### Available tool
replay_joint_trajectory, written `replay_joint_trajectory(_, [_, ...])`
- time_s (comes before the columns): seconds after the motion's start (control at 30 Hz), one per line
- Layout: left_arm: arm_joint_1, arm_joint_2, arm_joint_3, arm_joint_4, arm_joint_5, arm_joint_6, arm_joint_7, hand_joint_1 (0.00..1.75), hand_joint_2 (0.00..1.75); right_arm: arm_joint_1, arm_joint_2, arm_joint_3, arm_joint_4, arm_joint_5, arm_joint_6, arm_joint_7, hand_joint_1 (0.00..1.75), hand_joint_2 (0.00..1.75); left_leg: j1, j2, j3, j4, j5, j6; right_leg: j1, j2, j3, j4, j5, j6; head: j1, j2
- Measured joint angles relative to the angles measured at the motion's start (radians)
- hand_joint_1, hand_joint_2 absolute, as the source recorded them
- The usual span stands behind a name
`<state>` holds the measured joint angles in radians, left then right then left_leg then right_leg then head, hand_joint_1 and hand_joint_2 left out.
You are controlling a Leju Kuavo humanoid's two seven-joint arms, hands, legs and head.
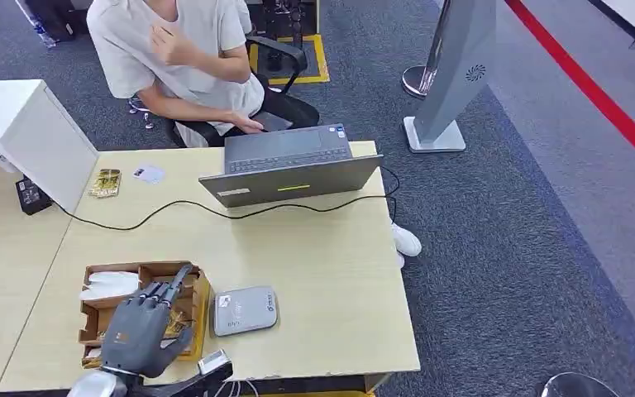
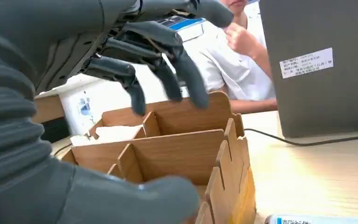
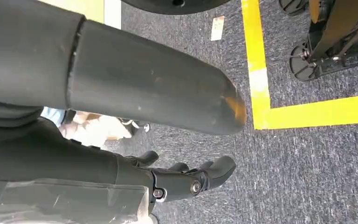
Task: Pass the card to the sensor for recognition and then transmit it.
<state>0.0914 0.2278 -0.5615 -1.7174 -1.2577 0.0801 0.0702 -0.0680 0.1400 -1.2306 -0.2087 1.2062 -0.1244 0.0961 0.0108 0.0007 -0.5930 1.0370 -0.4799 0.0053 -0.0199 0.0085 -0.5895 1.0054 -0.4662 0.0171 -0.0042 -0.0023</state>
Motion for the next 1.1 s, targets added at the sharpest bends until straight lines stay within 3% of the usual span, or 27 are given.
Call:
replay_joint_trajectory(0.57, [0.012,0.006,0.000,-0.024,0.019,0.014,-0.035,0.00,1.75,0.000,0.000,0.000,0.000,0.002,0.003,0.000,0.00,0.00,0.000,0.000,0.000,0.000,0.000,0.000,0.000,0.000,0.000,0.000,0.000,0.000,0.000,0.000])
replay_joint_trajectory(0.87, [0.034,0.036,0.000,-0.040,0.014,0.022,-0.037,0.00,1.75,0.000,0.000,-0.004,0.000,-0.003,0.006,0.000,0.00,0.00,0.000,0.000,0.000,0.000,0.000,0.000,0.000,0.000,0.000,0.000,0.000,0.000,0.000,0.000])
replay_joint_trajectory(1.1, [0.073,0.086,0.008,-0.058,0.020,0.042,0.020,0.00,1.75,0.000,0.000,-0.020,0.000,-0.016,0.000,0.000,0.00,0.00,0.000,0.000,0.000,0.000,0.000,0.000,0.000,0.000,0.000,0.000,0.000,0.000,0.000,0.000])
